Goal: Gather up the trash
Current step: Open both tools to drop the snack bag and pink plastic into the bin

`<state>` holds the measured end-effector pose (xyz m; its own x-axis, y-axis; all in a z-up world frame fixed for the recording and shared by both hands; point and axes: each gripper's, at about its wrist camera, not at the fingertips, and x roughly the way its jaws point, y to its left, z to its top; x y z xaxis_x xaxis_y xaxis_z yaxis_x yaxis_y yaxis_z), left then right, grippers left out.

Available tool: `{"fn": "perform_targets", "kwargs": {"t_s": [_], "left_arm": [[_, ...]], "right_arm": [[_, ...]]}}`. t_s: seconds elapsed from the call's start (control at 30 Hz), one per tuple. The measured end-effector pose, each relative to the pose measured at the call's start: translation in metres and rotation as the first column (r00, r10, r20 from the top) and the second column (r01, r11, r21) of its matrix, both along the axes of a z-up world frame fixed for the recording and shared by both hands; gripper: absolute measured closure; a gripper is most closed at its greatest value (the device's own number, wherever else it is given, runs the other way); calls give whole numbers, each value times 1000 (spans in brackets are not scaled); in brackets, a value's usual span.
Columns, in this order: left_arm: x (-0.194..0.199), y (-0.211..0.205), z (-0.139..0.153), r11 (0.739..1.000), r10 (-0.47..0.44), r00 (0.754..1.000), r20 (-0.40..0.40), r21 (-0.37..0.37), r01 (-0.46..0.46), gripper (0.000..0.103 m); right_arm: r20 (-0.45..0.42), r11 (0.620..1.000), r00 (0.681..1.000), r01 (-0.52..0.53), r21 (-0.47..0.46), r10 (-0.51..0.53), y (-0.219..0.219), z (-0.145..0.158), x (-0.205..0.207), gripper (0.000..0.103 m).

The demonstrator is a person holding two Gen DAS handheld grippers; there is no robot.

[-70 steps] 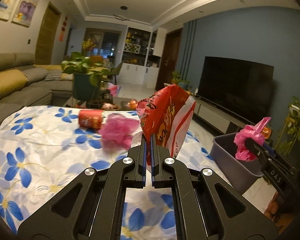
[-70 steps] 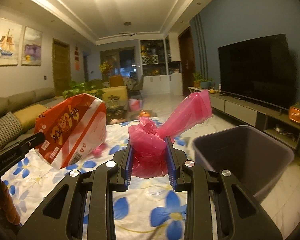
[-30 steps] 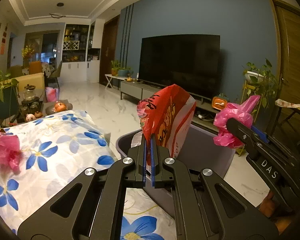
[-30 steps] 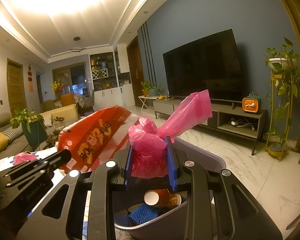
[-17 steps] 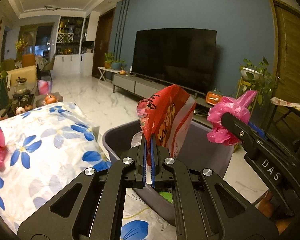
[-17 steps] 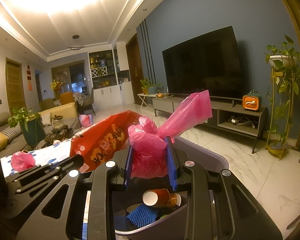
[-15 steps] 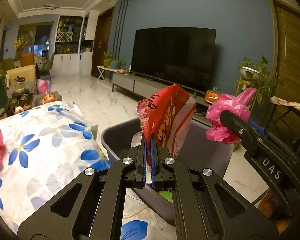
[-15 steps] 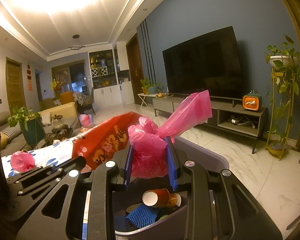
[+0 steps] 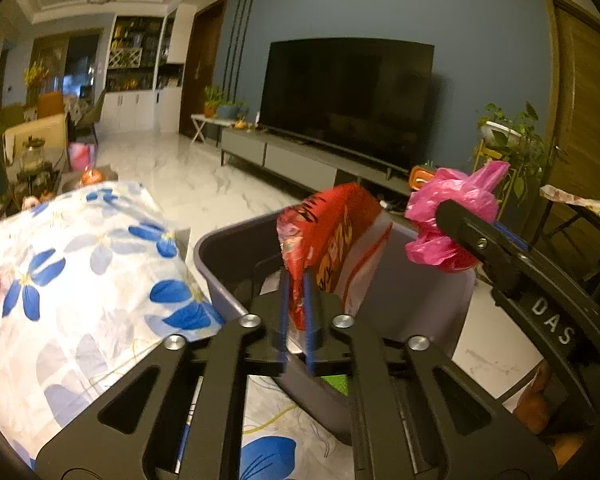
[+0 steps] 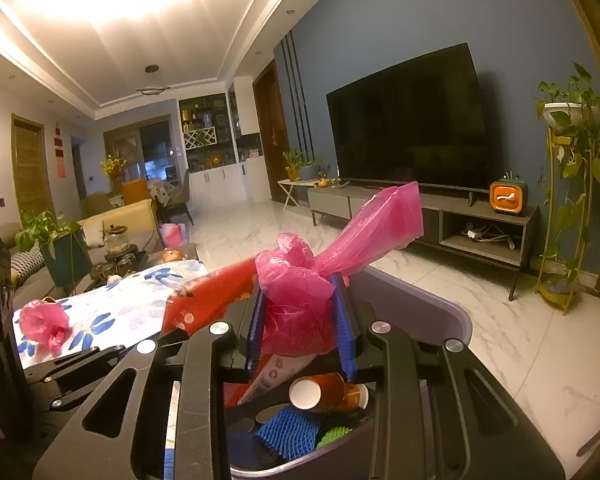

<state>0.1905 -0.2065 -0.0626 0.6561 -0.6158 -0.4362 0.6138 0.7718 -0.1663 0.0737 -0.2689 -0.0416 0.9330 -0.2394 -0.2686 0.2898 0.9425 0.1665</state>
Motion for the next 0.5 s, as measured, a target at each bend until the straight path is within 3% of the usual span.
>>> {"fn": "perform_targets", "kwargs": {"t_s": [0.03,0.1,0.17,0.3,0.5], "left_arm": [[2,1,-1,1000,3,1000,-14,-5,-3,83],[6,6,-3,1000,12,999,-36,-25,-12,55],[5,12,-3,998,50,998,-25,-37,-51,38],[1,31,1,992,118,993,3,-54,-117,22],[-9,67,7,966,253,966,51,-62,-250,14]], "right_arm": [[-3,1000,1000,-2,2,2,0,-1,1,71],[-6,1000,1000,-5,7,5,-1,-1,2,71],[-5,1000,1000,-6,8,6,-1,-1,3,71],[-10,1000,1000,-7,8,7,-2,-1,4,61],[-9,1000,1000,-5,-2,5,1,0,4,53]]}}
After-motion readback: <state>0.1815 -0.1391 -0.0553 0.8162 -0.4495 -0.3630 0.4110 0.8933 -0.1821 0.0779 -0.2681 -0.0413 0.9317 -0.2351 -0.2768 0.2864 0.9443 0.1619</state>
